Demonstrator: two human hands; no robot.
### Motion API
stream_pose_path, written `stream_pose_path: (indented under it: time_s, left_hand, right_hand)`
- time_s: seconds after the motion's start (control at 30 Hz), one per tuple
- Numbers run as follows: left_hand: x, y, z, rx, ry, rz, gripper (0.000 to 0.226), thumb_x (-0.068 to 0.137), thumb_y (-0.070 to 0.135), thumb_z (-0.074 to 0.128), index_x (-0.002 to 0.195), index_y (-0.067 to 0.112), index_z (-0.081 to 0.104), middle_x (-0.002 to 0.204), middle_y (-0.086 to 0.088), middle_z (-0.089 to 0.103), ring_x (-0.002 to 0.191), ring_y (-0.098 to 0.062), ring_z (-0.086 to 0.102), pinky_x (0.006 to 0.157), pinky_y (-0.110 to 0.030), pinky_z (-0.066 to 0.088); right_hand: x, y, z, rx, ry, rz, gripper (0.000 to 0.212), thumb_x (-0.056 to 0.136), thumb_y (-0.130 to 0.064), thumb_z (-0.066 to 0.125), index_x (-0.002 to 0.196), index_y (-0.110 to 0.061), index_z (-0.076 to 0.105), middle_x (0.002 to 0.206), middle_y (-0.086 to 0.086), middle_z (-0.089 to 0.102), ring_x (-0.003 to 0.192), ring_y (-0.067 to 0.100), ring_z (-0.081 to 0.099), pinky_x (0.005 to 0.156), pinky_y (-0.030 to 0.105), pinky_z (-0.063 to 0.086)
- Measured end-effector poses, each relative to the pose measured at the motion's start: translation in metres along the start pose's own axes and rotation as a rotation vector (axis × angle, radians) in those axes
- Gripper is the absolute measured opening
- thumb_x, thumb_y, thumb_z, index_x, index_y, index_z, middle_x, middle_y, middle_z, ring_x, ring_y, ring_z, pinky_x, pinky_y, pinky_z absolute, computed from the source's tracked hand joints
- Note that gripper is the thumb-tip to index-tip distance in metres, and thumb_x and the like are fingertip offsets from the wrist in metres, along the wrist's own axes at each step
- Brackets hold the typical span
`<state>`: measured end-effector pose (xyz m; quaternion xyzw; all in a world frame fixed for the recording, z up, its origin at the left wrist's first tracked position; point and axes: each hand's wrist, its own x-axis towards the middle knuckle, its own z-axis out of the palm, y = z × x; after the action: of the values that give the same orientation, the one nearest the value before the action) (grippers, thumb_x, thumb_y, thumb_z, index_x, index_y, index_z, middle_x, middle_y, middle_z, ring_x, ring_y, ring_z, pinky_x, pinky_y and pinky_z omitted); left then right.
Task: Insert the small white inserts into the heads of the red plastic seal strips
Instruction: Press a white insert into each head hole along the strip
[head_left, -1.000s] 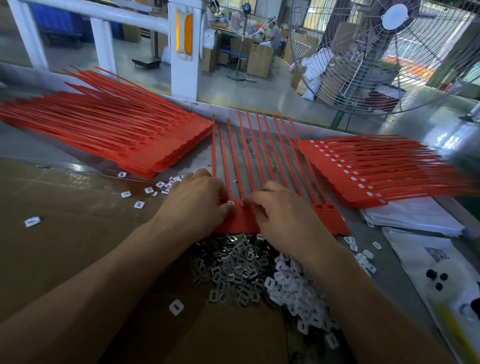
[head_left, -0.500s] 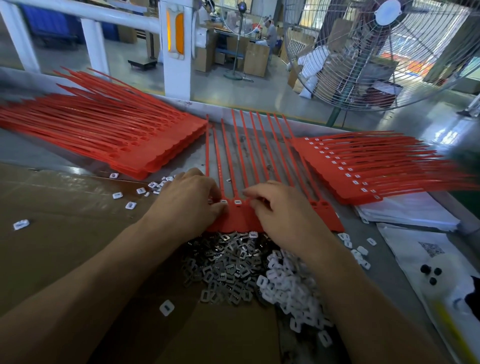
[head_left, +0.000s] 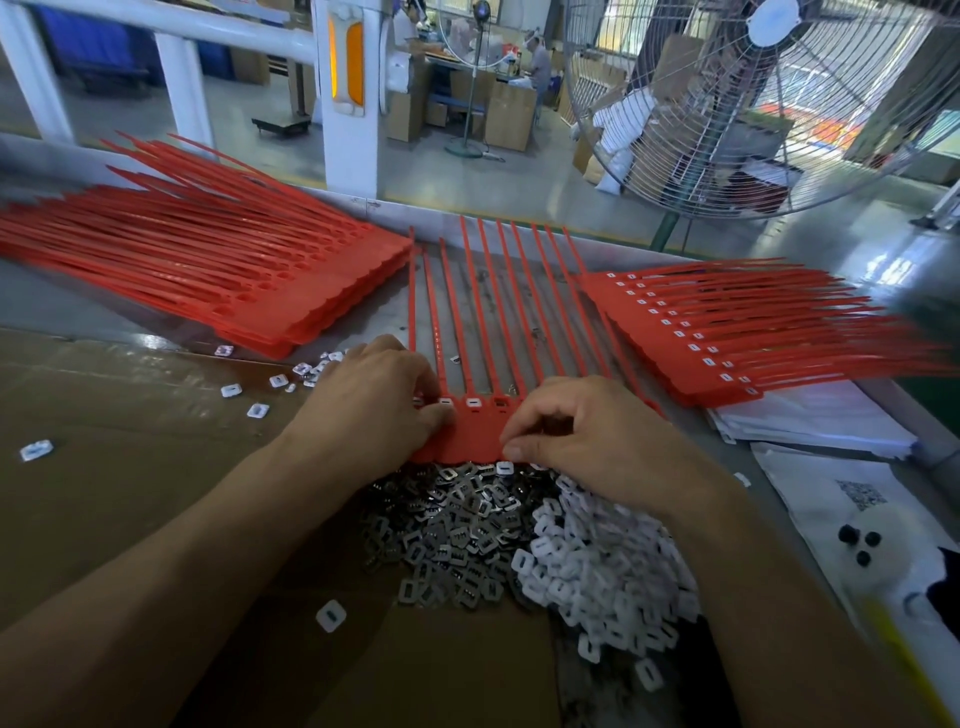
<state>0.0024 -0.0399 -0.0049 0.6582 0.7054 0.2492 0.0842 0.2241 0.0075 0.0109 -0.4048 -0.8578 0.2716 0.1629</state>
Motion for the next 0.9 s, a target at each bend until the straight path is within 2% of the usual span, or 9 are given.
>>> stream_pose_path:
  time_s: [0.2,0.33,0.63,0.77,0.83,0.9]
  left_hand:
    - [0.0007,-0.0012,0.0006,0.010,-0.008,0.005,0.026,0.085,0.051,0.072,0.101,0.031,0.072,0.108,0.005,0.056,0.108,-0.019,0.054,0.099,-0.043,0.045]
    - [0.0005,-0.0007,0.0008,0.008,-0.008,0.005,0.024,0.085,0.051,0.072,0.100,0.032,0.072,0.107,0.006,0.055,0.107,-0.019,0.054,0.098,-0.043,0.045]
    - [0.0008,0.0003,-0.0005,0.017,-0.019,0.005,0.027,0.085,0.052,0.071,0.103,0.031,0.072,0.110,0.004,0.056,0.110,-0.019,0.054,0.100,-0.043,0.045]
    - [0.0010,0.0010,-0.0011,0.019,-0.024,0.003,0.028,0.086,0.052,0.070,0.104,0.031,0.071,0.112,0.004,0.056,0.111,-0.019,0.053,0.100,-0.043,0.045]
    - [0.0009,0.0013,-0.0015,0.025,-0.028,0.005,0.028,0.086,0.052,0.070,0.105,0.031,0.071,0.113,0.004,0.056,0.111,-0.019,0.053,0.100,-0.043,0.045]
    - [0.0006,0.0016,-0.0019,0.028,-0.025,0.008,0.028,0.086,0.052,0.070,0.104,0.031,0.071,0.114,0.003,0.057,0.111,-0.020,0.054,0.099,-0.042,0.045]
  right_hand:
    - [-0.0010,-0.0007,-0.0010,-0.035,-0.099,-0.008,0.016,0.077,-0.036,0.089,0.086,-0.032,0.076,0.092,-0.024,0.064,0.080,-0.003,0.061,0.069,0.012,0.044]
    - [-0.0007,-0.0003,0.0000,-0.033,-0.108,-0.014,0.016,0.079,-0.033,0.089,0.086,-0.031,0.076,0.091,-0.024,0.063,0.078,-0.003,0.061,0.067,0.013,0.044]
    - [-0.0012,0.0005,-0.0014,-0.050,-0.125,-0.046,0.007,0.087,-0.032,0.082,0.086,-0.032,0.076,0.093,-0.021,0.064,0.085,-0.001,0.062,0.074,0.018,0.043]
    - [-0.0023,0.0013,-0.0004,-0.009,-0.042,-0.026,0.006,0.090,-0.032,0.078,0.086,-0.033,0.074,0.087,-0.020,0.070,0.081,-0.001,0.065,0.070,0.016,0.045]
    - [-0.0015,0.0014,0.0027,0.043,0.036,-0.031,0.008,0.091,-0.029,0.078,0.085,-0.031,0.073,0.080,-0.021,0.071,0.073,-0.002,0.065,0.063,0.011,0.045]
    - [0.0003,0.0018,0.0059,0.092,0.124,-0.035,0.011,0.089,-0.026,0.080,0.082,-0.031,0.073,0.078,-0.020,0.072,0.070,-0.002,0.066,0.063,0.010,0.045]
